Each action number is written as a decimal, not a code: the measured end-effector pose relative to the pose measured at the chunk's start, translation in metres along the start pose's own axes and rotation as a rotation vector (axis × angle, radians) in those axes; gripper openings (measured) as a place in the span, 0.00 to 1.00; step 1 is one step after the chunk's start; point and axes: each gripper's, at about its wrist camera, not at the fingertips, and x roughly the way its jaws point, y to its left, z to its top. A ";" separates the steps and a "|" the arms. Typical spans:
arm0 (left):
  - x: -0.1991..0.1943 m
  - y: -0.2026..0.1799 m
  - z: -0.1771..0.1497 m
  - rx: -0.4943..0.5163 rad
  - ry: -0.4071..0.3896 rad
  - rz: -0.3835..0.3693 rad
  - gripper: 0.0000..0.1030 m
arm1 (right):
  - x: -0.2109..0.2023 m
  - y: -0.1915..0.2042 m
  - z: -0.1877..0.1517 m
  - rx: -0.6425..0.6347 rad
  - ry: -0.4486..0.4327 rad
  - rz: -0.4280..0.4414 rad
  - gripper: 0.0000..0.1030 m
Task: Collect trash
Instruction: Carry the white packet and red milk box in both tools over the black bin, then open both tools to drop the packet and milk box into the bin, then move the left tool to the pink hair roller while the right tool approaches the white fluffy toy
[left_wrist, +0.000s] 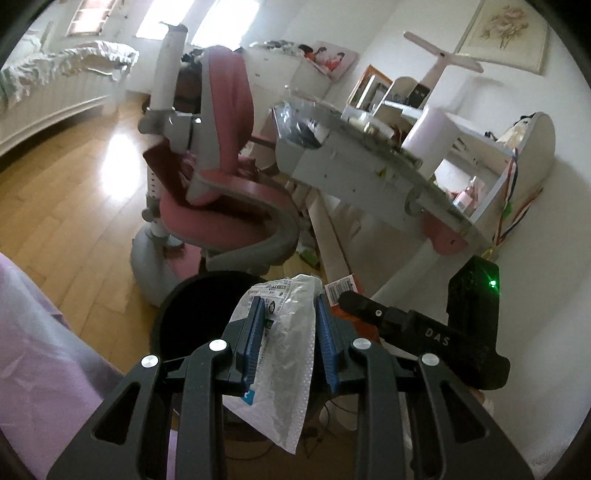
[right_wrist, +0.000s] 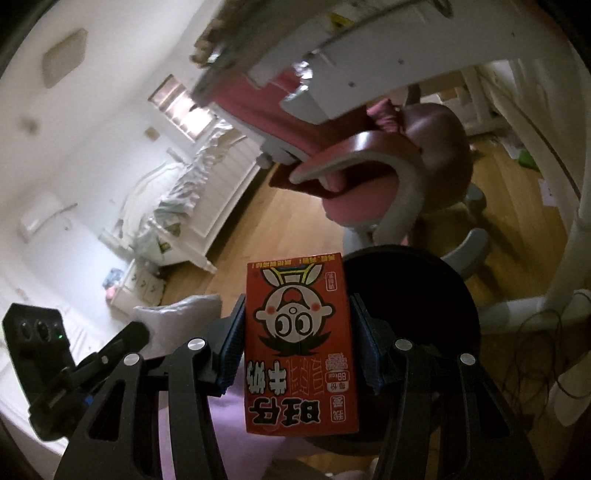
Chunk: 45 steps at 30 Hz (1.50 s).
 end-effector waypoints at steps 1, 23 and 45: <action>0.004 0.000 0.000 0.000 0.006 -0.001 0.28 | 0.001 -0.004 -0.001 0.006 0.004 -0.002 0.52; -0.052 -0.016 -0.006 0.013 -0.095 0.129 0.84 | -0.001 0.017 -0.012 -0.060 0.051 -0.007 0.75; -0.321 0.209 -0.126 -0.509 -0.299 0.504 0.68 | 0.089 0.339 -0.191 -0.766 0.421 0.334 0.73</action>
